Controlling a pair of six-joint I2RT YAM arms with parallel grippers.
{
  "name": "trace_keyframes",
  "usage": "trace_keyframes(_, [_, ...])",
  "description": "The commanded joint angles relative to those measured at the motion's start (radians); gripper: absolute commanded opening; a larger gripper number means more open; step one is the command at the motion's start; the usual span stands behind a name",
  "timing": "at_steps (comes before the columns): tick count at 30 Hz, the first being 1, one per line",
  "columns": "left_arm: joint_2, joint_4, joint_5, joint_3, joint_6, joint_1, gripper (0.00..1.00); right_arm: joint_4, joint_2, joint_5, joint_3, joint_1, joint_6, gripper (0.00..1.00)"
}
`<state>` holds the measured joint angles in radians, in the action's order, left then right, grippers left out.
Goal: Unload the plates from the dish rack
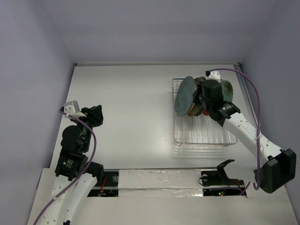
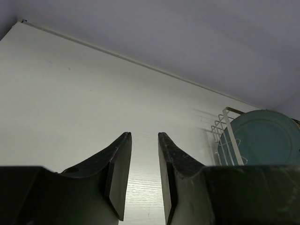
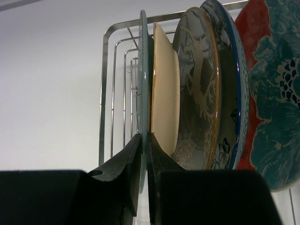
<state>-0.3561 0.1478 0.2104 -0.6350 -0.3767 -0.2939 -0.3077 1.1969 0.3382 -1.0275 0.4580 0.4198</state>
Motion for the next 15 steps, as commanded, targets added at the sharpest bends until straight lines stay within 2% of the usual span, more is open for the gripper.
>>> trace_keyframes(1, [0.003,-0.037,-0.003,0.003,-0.004,-0.005,0.27,0.019,0.018,0.021,-0.068,0.019,-0.021,0.11])
trace_keyframes(4, [0.003,-0.037,-0.003,0.003,-0.004,-0.005,0.27,0.007,0.05,0.022,-0.091,0.03,-0.027,0.05])
trace_keyframes(9, [0.006,-0.04,-0.003,0.004,-0.004,-0.005,0.27,-0.069,0.115,0.137,-0.173,0.105,-0.05,0.04])
trace_keyframes(14, [0.006,-0.04,-0.003,0.006,-0.005,-0.005,0.28,-0.094,0.188,0.167,-0.209,0.131,-0.056,0.07])
trace_keyframes(15, [0.008,-0.042,-0.003,0.008,-0.004,-0.005,0.28,-0.087,0.193,0.16,-0.21,0.142,-0.056,0.12])
